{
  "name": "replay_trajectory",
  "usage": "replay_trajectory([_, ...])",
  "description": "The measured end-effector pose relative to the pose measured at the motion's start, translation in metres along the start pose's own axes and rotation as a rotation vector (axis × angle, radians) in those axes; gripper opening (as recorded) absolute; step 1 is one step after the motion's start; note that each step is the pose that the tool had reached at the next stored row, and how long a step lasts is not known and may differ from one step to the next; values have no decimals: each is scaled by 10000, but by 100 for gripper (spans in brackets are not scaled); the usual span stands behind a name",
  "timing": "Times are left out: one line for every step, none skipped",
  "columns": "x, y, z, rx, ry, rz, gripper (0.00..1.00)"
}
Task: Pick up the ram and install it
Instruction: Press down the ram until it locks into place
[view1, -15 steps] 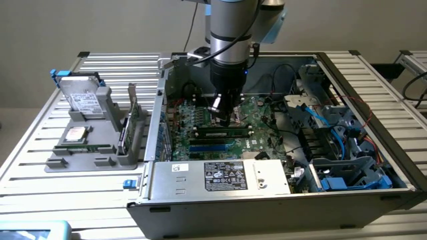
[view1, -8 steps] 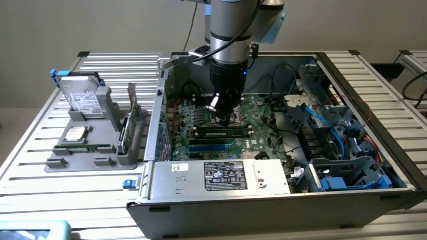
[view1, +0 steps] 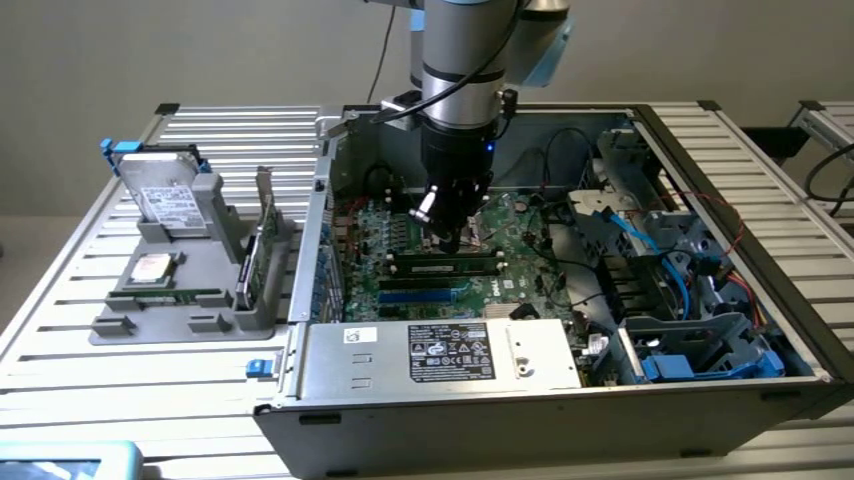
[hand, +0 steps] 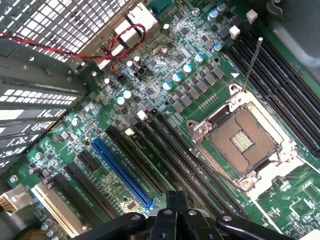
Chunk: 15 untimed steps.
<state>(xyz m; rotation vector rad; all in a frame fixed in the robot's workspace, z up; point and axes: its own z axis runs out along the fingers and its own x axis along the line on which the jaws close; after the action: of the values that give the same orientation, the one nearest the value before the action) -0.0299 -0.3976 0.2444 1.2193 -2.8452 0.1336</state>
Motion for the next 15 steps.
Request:
replay_trajectory([0, 0, 0, -9, 7, 140, 11])
replay_trajectory([0, 0, 0, -18, 14, 273, 11])
replay_trajectory([0, 0, 1, -28, 21, 429, 11])
replay_trajectory([0, 0, 0, -37, 29, 573, 11])
replay_trajectory([0, 0, 1, -47, 37, 721, 11])
replay_trajectory([0, 0, 0, -56, 45, 864, 11])
replay_trajectory([0, 0, 1, -65, 53, 1006, 11])
replay_trajectory([0, 0, 1, -75, 61, 1146, 11])
replay_trajectory([0, 0, 1, -84, 69, 1284, 11])
replay_trajectory([0, 0, 1, -94, 77, 1423, 11])
replay_trajectory([0, 0, 1, -104, 85, 1563, 11])
replay_trajectory([-1, 0, 1, -113, 92, 1700, 11])
replay_trajectory([0, 0, 1, -122, 101, 1838, 11])
replay_trajectory([-1, 0, 2, -131, 107, 1989, 11])
replay_trajectory([-1, 0, 2, -132, 106, 2119, 11])
